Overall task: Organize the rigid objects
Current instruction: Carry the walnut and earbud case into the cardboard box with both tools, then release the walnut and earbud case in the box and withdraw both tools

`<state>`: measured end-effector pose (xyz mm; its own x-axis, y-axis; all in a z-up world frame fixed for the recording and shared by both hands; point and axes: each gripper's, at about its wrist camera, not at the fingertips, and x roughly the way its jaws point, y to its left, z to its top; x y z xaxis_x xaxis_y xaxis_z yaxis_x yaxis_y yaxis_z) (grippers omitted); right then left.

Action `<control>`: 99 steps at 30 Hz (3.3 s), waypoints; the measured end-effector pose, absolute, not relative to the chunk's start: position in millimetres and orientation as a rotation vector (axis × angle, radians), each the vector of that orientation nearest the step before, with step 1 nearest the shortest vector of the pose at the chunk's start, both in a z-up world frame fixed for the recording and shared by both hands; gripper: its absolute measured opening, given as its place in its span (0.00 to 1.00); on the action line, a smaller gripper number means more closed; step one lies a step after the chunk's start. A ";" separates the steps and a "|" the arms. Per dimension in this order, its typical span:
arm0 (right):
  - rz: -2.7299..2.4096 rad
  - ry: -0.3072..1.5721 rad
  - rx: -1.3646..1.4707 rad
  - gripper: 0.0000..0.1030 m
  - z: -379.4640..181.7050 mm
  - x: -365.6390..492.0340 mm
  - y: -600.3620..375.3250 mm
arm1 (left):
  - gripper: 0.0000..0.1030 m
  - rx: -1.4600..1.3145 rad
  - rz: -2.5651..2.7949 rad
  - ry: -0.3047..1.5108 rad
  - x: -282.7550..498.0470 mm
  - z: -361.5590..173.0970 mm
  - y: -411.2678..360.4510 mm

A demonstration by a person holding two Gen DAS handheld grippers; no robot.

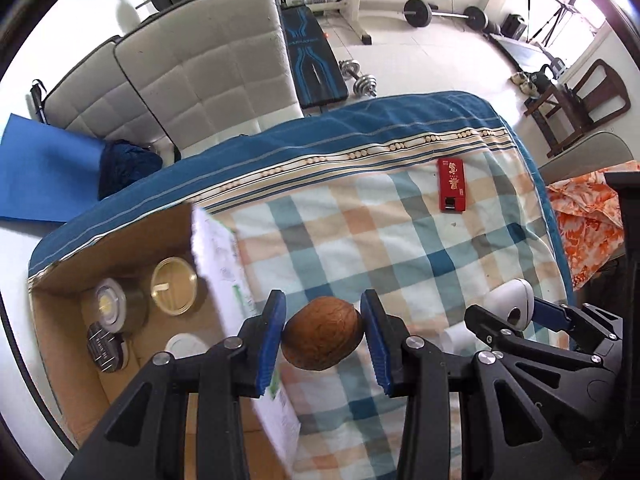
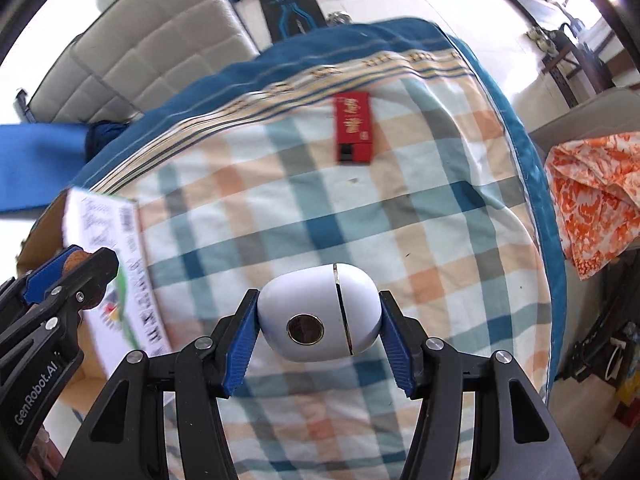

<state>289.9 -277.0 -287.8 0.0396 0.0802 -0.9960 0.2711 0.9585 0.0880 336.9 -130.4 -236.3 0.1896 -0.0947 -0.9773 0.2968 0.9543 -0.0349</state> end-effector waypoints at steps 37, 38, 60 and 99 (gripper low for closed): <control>0.177 1.673 0.106 0.58 -365.6 265.1 61.4 | 0.35 -0.297 -0.078 1.637 288.2 -337.4 192.7; 0.179 1.684 0.101 0.58 -371.6 265.7 64.5 | 0.35 -0.294 -0.071 1.660 289.8 -346.6 193.3; 0.130 1.831 0.086 0.73 -414.7 282.8 69.5 | 0.61 -0.337 -0.066 1.795 286.1 -381.6 196.2; 0.171 1.474 0.014 1.00 -205.9 182.7 16.2 | 0.91 -0.126 -0.004 1.288 176.4 -154.8 181.0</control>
